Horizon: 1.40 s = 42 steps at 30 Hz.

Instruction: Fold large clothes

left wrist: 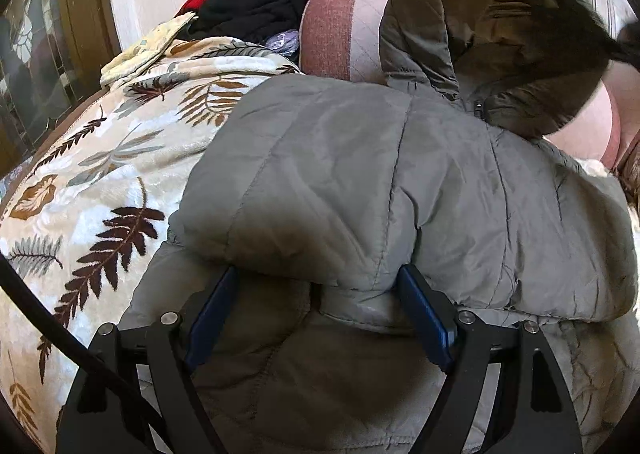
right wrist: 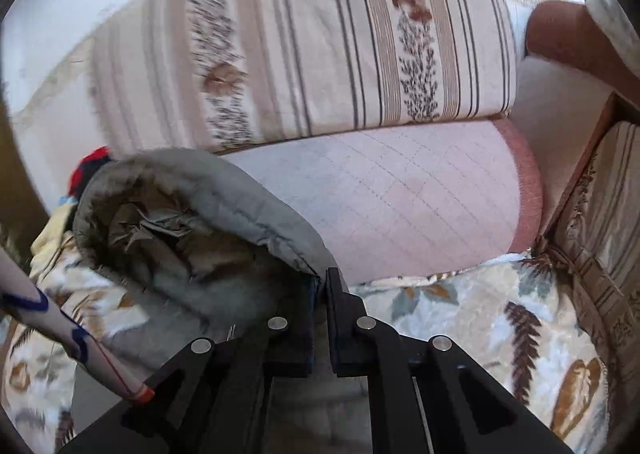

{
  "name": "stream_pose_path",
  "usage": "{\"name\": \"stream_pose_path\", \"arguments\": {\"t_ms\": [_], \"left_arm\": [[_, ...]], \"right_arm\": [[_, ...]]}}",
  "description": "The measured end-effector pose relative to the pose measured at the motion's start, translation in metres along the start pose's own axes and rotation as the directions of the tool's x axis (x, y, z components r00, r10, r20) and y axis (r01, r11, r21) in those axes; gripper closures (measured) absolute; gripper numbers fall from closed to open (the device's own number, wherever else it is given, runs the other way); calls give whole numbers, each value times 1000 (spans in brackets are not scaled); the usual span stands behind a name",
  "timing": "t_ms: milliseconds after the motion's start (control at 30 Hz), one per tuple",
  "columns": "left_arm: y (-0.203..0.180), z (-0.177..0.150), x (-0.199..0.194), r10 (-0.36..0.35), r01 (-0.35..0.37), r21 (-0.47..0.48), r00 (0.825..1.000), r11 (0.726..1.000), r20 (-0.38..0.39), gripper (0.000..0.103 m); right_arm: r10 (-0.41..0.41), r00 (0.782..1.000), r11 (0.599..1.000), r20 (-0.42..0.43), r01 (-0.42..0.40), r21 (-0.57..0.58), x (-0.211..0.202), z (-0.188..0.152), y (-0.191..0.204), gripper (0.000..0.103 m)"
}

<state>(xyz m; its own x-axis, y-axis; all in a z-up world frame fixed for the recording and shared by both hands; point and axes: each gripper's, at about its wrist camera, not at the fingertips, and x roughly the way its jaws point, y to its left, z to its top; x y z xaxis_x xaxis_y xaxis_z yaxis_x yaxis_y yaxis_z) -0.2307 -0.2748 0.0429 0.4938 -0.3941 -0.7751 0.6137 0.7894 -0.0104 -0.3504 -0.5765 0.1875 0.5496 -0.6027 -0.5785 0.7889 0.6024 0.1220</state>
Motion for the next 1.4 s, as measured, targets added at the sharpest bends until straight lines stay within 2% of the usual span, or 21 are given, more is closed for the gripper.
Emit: {"name": "stream_pose_path", "arguments": {"t_ms": [167, 267, 400, 467, 533, 633, 733, 867, 900, 933, 967, 1000, 1067, 1133, 1267, 1400], "left_arm": [[16, 7, -14, -13, 17, -74, 999, 997, 52, 22], [27, 11, -26, 14, -2, -122, 995, 992, 101, 22], [32, 13, -40, 79, -49, -159, 979, 986, 186, 22], [33, 16, -43, 40, -5, -164, 977, 986, 209, 22], [28, 19, -43, -15, 47, -144, 977, 988, 214, 22], [19, 17, -42, -42, 68, -110, 974, 992, 221, 22], [11, 18, -37, -59, 79, -88, 976, 993, 207, 22], [2, 19, -30, -94, 102, -39, 979, 994, 183, 22], [1, 20, -29, -99, 106, -29, 979, 994, 181, 22], [-1, 21, -28, -105, 110, -16, 978, 994, 179, 22], [-3, 22, -27, -116, 118, 3, 977, 993, 176, 22], [-3, 23, -27, -121, 121, 14, 977, 993, 177, 22], [-2, 26, -26, -122, 120, 22, 977, 992, 177, 22], [3, 30, -24, -136, 136, 11, 976, 991, 168, 22], [14, 48, -24, -176, 190, -63, 968, 980, 178, 22], [0, 65, -25, -202, 215, -40, 957, 976, 210, 22]], "right_arm": [[91, 995, 996, 38, -91, -2, -76, -60, -2, 98], [81, 997, 996, 17, -80, -41, -101, -117, -5, 99], [34, 997, 996, -71, -39, -77, -89, -179, -13, 103], [18, 990, 998, -139, -26, -53, -70, -200, -22, 103], [0, 986, 999, -169, -6, -35, -56, -210, -30, 103], [22, 986, 999, -163, -16, 36, -62, -200, -40, 102], [64, 994, 998, -83, -65, -1, -79, -169, -32, 102], [142, 990, 989, -1, -142, -49, -82, -117, 1, 89], [182, 983, 982, -4, -182, -49, -76, -104, 12, 80], [222, 975, 973, -11, -222, -61, -67, -94, 27, 76], [222, 975, 972, -11, -222, -74, -59, -88, 37, 71], [210, 977, 974, -24, -212, -84, -46, -85, 46, 70], [189, 977, 978, -96, -197, -74, -16, -89, 54, 70], [189, 969, 978, -159, -201, -58, -1, -106, 53, 71], [152, 959, 974, -240, -186, -126, 15, -162, 53, 70], [170, 964, 976, -203, -193, -98, 15, -180, 48, 70]]}}
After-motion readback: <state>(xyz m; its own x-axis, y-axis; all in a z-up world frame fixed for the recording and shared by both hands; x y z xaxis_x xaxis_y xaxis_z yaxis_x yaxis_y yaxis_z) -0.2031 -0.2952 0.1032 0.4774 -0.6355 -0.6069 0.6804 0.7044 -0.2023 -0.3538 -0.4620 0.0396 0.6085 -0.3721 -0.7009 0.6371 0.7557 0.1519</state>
